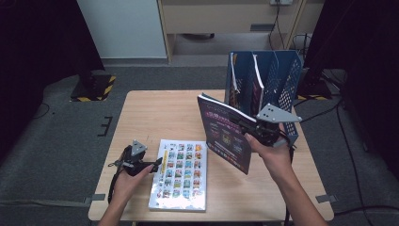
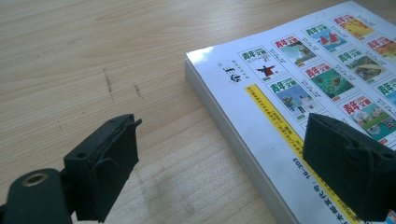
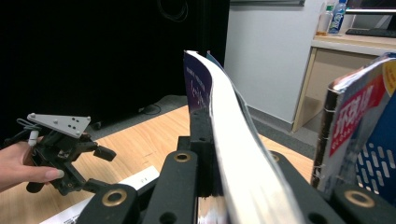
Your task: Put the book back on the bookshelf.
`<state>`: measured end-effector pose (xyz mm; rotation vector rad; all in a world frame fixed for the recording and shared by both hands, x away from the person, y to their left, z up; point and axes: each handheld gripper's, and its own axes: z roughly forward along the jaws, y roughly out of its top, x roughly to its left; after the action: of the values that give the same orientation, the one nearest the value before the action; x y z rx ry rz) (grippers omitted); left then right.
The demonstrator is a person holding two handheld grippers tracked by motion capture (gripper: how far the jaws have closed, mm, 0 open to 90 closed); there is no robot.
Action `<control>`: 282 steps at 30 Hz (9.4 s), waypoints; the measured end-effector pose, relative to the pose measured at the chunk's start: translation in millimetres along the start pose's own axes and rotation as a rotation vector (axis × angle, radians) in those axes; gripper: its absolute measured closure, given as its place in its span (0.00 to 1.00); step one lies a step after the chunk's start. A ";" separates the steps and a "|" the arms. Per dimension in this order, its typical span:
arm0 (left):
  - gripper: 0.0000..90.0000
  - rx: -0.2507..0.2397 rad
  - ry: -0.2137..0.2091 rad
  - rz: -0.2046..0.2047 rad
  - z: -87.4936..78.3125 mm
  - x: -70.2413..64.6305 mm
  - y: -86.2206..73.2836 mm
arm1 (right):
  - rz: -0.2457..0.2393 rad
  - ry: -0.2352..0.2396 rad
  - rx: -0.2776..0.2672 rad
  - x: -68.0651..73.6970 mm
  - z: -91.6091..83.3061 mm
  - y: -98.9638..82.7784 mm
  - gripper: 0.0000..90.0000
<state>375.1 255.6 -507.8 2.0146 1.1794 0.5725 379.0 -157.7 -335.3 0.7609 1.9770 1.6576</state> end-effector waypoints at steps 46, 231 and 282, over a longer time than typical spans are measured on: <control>0.10 0.014 0.032 0.046 0.8 -3.6 0.0 | 0.041 -0.078 -0.027 -29.3 -60.9 -16.1 0.93; 0.10 0.013 0.047 0.049 -0.9 1.4 -1.6 | 0.120 -0.662 0.006 -174.6 39.1 25.7 0.93; 0.10 0.019 0.051 0.056 0.6 -0.4 -2.6 | 0.145 -0.656 0.000 -176.7 50.1 -21.3 0.93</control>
<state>373.9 255.9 -510.2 2.0653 1.1654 0.6462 541.1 -240.8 -367.0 1.2770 1.4793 1.2506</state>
